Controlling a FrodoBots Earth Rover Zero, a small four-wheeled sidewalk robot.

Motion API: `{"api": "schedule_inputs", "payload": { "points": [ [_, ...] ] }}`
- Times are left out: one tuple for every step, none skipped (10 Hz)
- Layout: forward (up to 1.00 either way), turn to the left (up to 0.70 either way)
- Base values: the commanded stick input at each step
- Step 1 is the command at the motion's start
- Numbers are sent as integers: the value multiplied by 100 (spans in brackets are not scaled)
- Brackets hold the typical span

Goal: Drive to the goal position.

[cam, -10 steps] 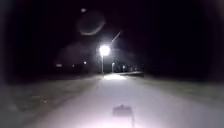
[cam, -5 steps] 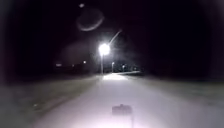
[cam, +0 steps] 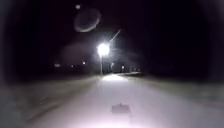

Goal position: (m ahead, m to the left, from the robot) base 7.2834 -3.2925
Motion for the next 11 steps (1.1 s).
{"api": "schedule_inputs", "payload": {
  "points": [
    [70,0],
    [70,0],
    [70,0],
    [70,0],
    [70,0],
    [70,0],
    [70,0],
    [70,0],
    [70,0],
    [70,0],
    [70,0]
  ]
}}
